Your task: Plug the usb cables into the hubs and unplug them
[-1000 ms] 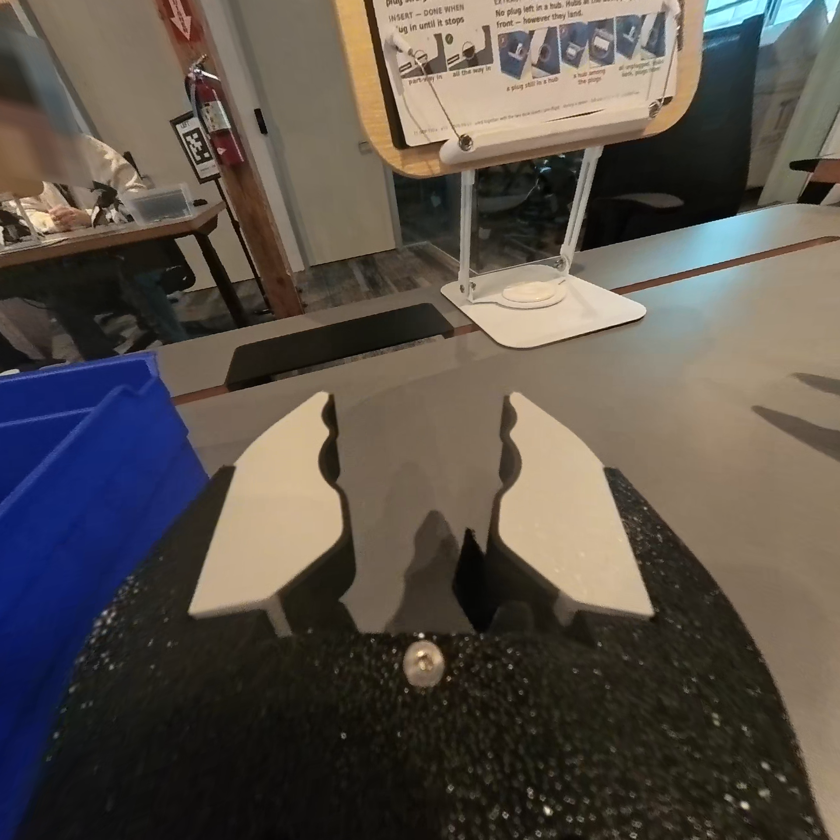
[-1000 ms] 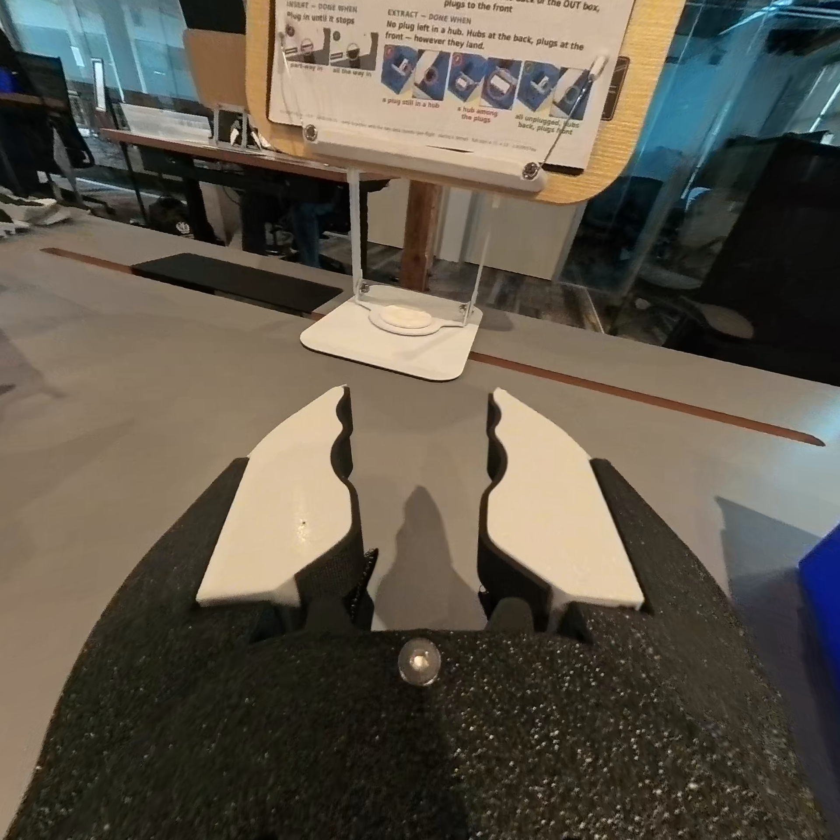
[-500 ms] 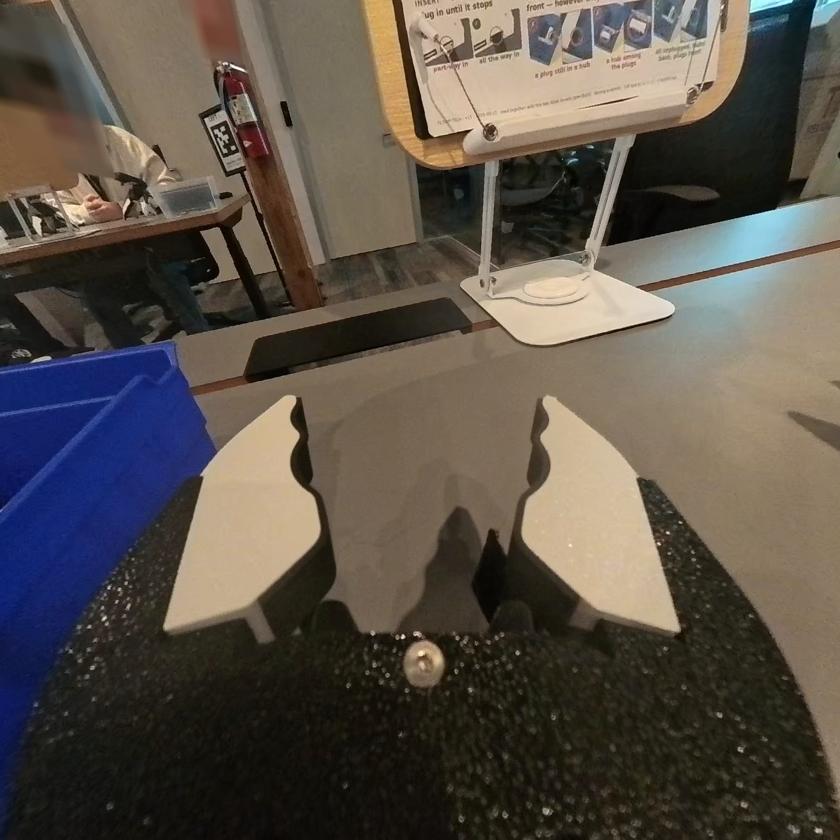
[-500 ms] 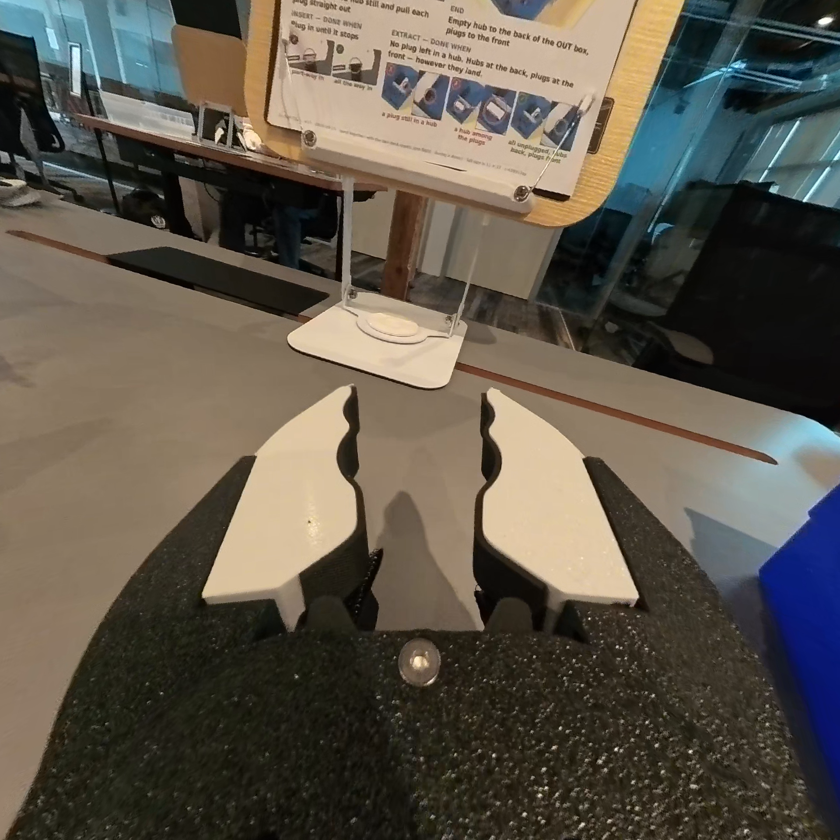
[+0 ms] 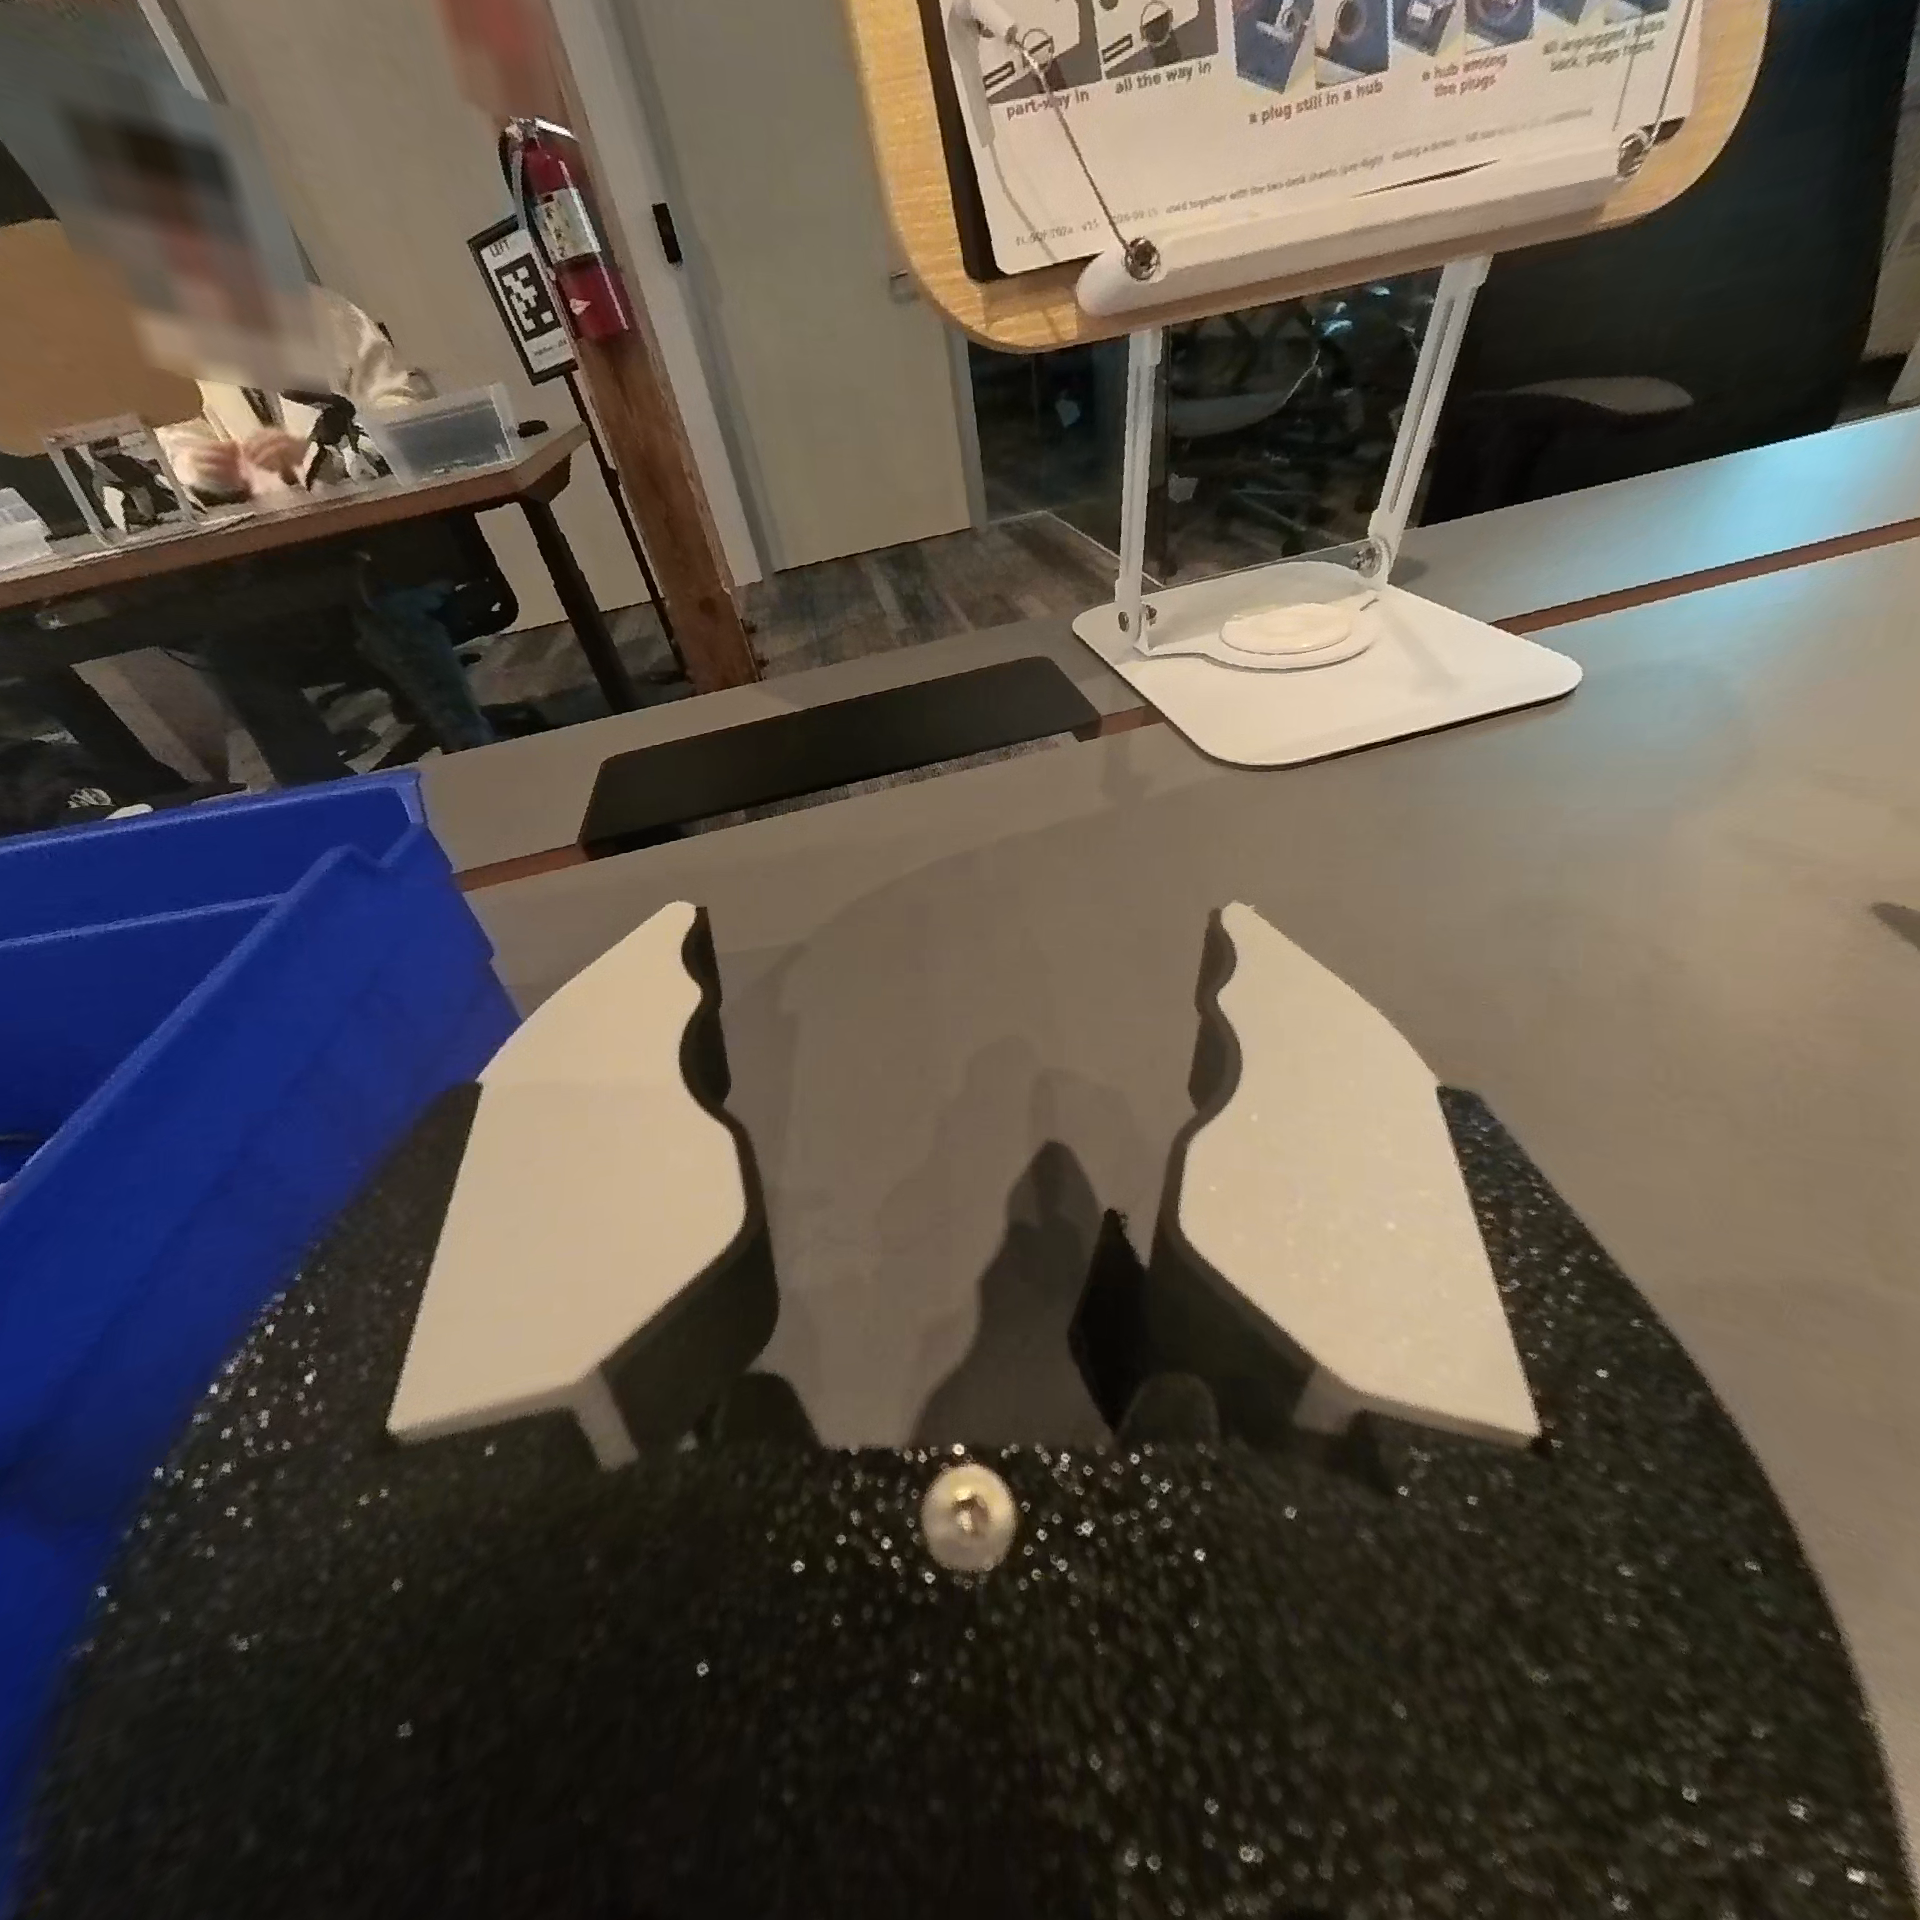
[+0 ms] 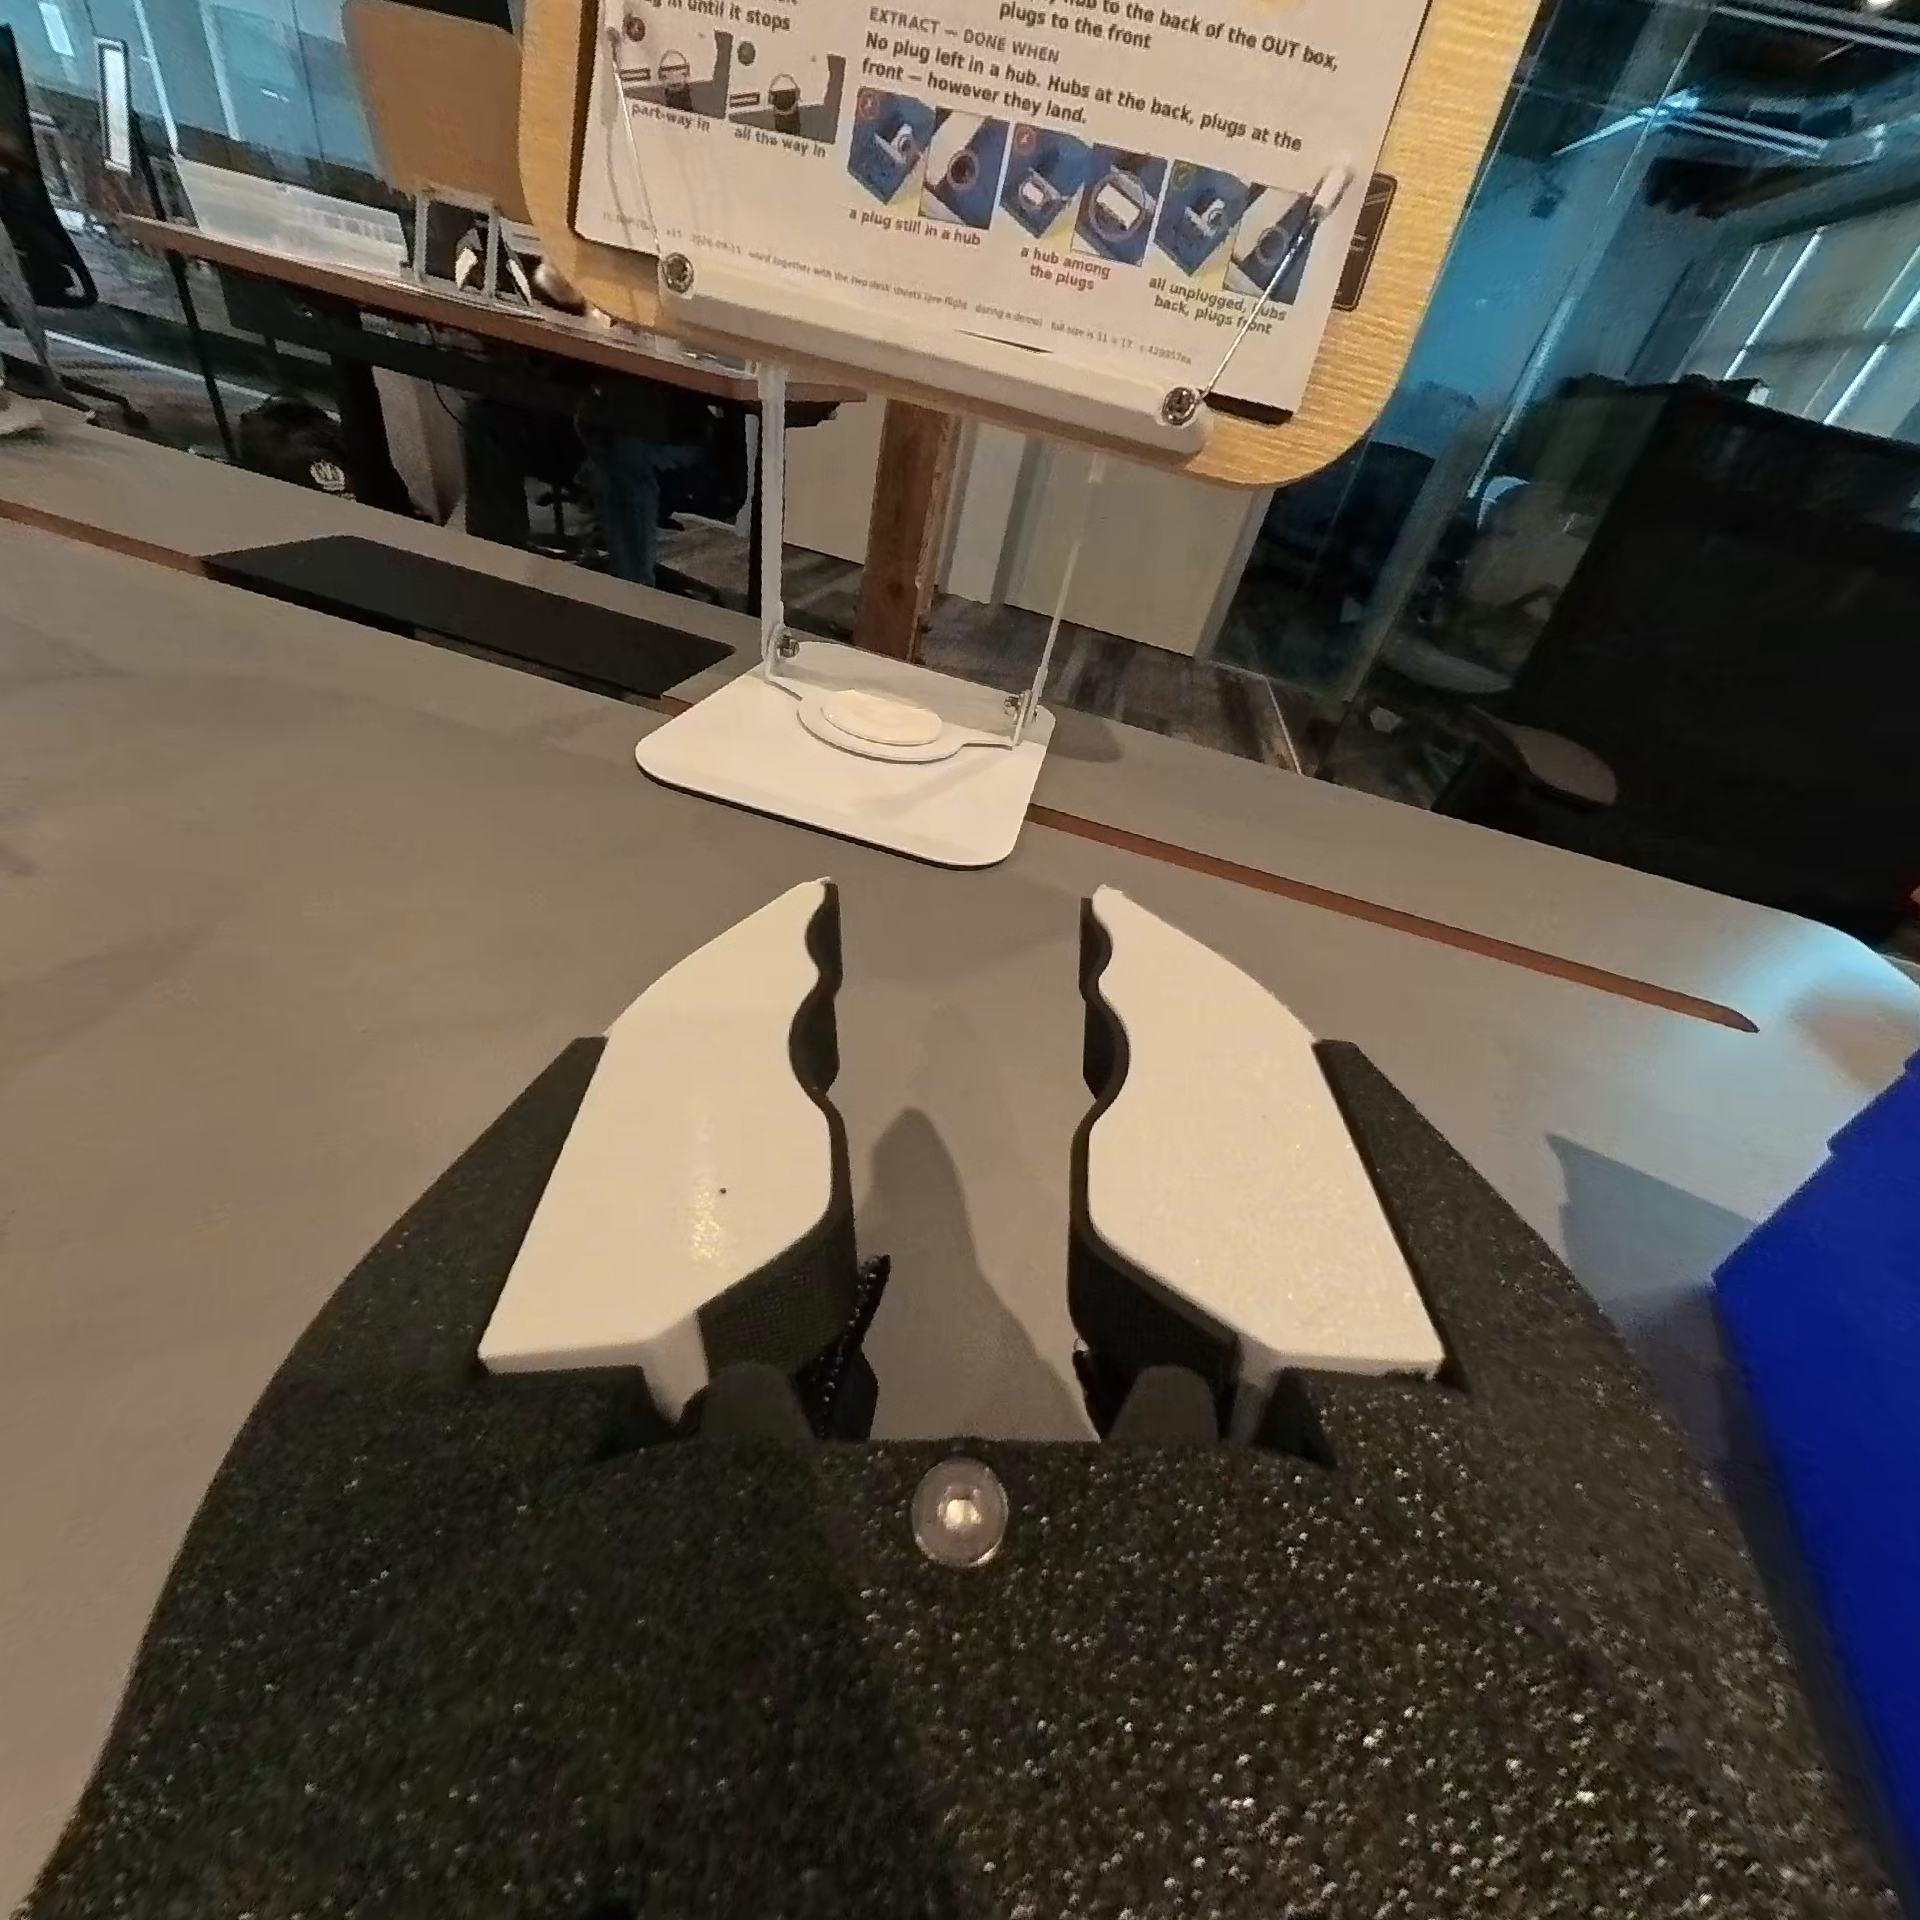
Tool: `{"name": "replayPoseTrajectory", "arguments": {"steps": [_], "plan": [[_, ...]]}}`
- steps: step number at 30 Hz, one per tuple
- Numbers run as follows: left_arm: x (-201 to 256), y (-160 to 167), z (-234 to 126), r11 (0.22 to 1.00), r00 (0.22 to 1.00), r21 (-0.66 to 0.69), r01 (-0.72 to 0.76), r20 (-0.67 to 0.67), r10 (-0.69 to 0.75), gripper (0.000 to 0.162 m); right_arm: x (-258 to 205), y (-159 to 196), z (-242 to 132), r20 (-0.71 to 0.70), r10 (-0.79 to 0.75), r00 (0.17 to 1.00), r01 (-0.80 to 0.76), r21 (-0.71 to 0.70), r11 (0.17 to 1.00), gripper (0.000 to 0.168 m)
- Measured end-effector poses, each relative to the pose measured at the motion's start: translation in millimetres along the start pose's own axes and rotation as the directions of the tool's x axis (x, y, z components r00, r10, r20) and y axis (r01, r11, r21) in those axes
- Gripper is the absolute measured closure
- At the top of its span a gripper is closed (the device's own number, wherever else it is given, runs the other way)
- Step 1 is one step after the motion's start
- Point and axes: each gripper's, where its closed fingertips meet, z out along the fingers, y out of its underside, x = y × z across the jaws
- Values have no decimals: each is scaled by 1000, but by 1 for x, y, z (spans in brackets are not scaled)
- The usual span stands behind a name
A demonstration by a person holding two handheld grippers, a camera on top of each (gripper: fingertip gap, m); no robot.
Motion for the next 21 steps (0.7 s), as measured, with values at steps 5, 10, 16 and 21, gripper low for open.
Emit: {"name": "replayPoseTrajectory", "arguments": {"steps": [5, 10, 16, 21], "plan": [[0, 0, 0, 1000, 1000, 2, -2, 1, 2, 75, -1, 1, 0, 4, -2, 1000, 2, -4, 1000, 128], [1, -1, 1, 1000, 1000, 5, -3, 0, 3, 76, -1, 2, -1, 6, 3, 1000, -3, -16, 1000, 135], [0, -3, -1, 1000, 1000, 12, -4, 5, 4, 78, 2, 1, -1, -9, -14, 1000, 14, -24, 1000, 141], [0, -2, 0, 1000, 1000, 10, -2, 4, 2, 79, 3, -1, -2, -16, -37, 999, 37, -15, 999, 145]]}}
